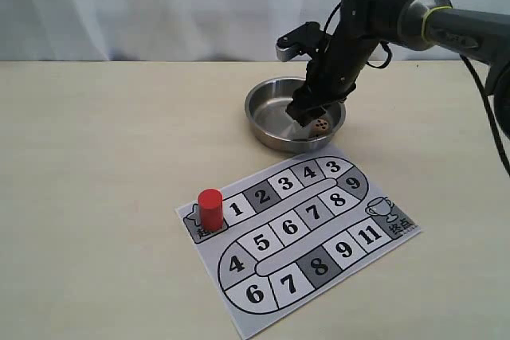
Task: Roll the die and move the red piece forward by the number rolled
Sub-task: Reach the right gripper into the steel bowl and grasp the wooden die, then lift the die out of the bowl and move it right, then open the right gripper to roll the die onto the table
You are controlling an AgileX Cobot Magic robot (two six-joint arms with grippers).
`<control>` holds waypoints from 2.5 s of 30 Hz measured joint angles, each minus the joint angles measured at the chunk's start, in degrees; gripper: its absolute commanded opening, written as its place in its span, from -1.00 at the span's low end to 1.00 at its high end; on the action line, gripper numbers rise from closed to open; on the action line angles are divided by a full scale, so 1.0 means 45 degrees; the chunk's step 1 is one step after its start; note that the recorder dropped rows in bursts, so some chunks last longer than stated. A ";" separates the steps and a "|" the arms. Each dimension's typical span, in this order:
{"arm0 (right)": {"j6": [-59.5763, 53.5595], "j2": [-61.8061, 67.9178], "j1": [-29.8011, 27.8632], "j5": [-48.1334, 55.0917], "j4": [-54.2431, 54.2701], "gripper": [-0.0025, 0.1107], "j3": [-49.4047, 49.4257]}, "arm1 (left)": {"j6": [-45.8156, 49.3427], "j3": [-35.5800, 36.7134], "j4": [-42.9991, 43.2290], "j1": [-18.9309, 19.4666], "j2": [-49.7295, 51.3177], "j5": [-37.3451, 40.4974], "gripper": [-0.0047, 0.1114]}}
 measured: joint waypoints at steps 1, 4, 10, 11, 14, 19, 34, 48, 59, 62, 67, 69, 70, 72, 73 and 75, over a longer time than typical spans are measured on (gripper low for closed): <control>0.0088 0.0084 0.0000 0.0000 -0.0111 0.06 0.0000 | 0.0000 0.0000 0.0000 0.0000 0.0000 0.0000 -0.92; 0.0174 0.0309 0.0000 -0.0086 -0.0186 0.06 0.0000 | 0.0000 0.0000 0.0000 0.0000 0.0000 0.0000 -0.92; 0.0247 0.0688 0.0000 -0.0478 -0.0263 0.06 0.0000 | 0.0000 0.0000 0.0000 0.0000 0.0000 0.0000 -0.92; 0.0247 0.0740 0.0000 -0.0630 -0.0263 0.06 0.0000 | 0.0000 0.0000 0.0000 0.0000 0.0000 0.0000 -0.92; 0.0422 0.0913 0.0000 -0.0657 -0.0263 0.06 0.0000 | 0.0000 0.0000 0.0000 0.0000 0.0000 0.0000 -0.92; 0.1092 0.0933 0.0000 -0.0663 -0.0263 -0.06 0.0000 | 0.0000 0.0000 0.0000 0.0000 0.0000 0.0000 -0.92; 0.1354 0.0787 0.0000 -0.1301 -0.0263 -0.88 0.0000 | 0.0000 0.0000 0.0000 0.0000 0.0000 0.0000 -0.92; 0.4278 -0.1720 -0.0199 0.0506 -0.1114 -0.88 0.0182 | 0.0000 0.0000 0.0000 0.0000 0.0000 0.0000 -0.92; 0.5943 -0.6229 -0.3886 -0.1867 -0.4937 -0.88 0.7874 | 0.0000 0.0000 0.0000 0.0000 0.0000 0.0000 -0.92; 0.6568 -0.6251 -0.4658 -0.2556 -0.5696 -0.88 0.8547 | 0.0000 0.0000 0.0000 0.0000 0.0000 0.0000 -0.92; 0.6749 -0.5893 -0.5006 -0.3967 -0.5607 -0.85 0.9041 | 0.0000 0.0000 0.0000 0.0000 0.0000 0.0000 -0.92; 0.6497 -0.5589 -0.5006 -0.4339 -0.4255 -0.71 0.9049 | 0.0000 0.0000 0.0000 0.0000 0.0000 0.0000 -0.92; 0.5956 -0.5510 -0.5006 -0.4386 -0.3360 -0.59 0.9049 | 0.0000 0.0000 0.0000 0.0000 0.0000 0.0000 -0.92; 0.4015 -0.5295 -0.5006 -0.4374 -0.0984 -0.32 0.9049 | 0.0000 0.0000 0.0000 0.0000 0.0000 0.0000 -0.92; 0.2713 -0.5215 -0.5006 -0.4228 0.0653 -0.14 0.9049 | 0.0000 0.0000 0.0000 0.0000 0.0000 0.0000 -0.92; 0.0424 -0.5050 -0.5006 -0.3876 0.3629 0.22 0.9073 | 0.0000 0.0000 0.0000 0.0000 0.0000 0.0000 -0.92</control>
